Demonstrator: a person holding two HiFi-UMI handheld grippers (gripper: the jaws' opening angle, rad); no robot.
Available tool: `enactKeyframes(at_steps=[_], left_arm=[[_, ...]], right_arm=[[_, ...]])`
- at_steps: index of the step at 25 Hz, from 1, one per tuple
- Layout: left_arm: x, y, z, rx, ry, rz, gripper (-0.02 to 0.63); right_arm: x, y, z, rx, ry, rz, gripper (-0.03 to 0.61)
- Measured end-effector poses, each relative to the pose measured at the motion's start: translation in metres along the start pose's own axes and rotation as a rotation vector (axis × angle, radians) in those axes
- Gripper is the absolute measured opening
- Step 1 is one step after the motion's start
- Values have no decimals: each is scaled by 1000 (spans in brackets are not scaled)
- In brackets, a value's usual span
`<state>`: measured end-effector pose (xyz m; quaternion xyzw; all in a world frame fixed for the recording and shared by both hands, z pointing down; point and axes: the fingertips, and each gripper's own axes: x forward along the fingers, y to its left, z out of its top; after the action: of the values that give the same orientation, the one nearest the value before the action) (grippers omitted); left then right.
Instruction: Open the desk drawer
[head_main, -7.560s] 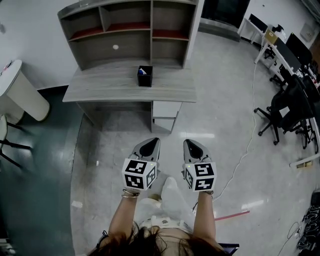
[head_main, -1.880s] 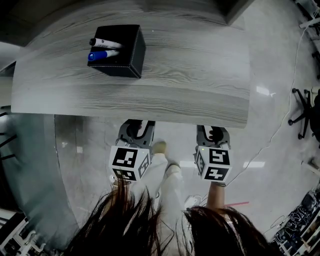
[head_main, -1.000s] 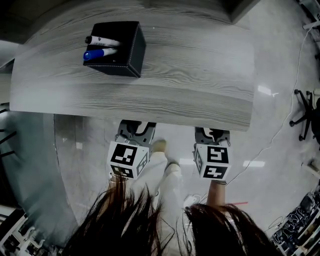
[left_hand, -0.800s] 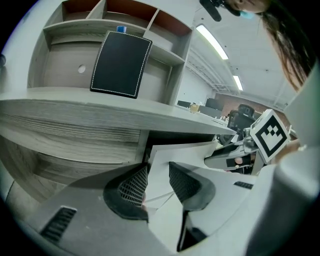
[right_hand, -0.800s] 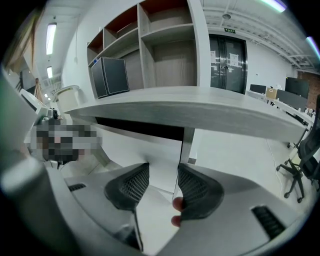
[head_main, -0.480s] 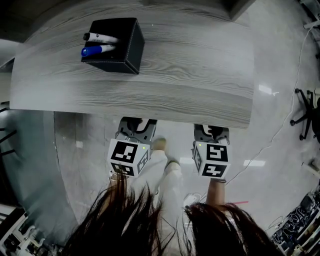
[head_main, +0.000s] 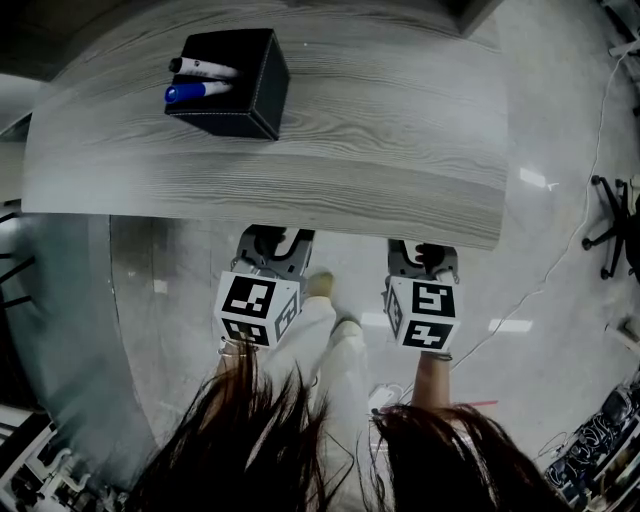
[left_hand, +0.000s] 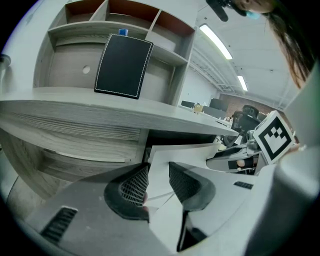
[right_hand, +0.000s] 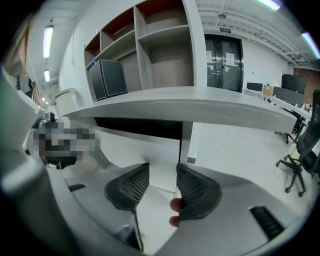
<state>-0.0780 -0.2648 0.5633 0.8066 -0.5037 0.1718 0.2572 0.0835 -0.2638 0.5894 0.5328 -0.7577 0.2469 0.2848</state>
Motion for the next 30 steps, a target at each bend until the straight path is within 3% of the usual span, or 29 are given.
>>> enactKeyframes(at_steps=[30], left_arm=[[-22, -6, -19, -2, 8, 3, 120]], right_arm=[[-18, 12, -23, -5, 14, -13, 166]])
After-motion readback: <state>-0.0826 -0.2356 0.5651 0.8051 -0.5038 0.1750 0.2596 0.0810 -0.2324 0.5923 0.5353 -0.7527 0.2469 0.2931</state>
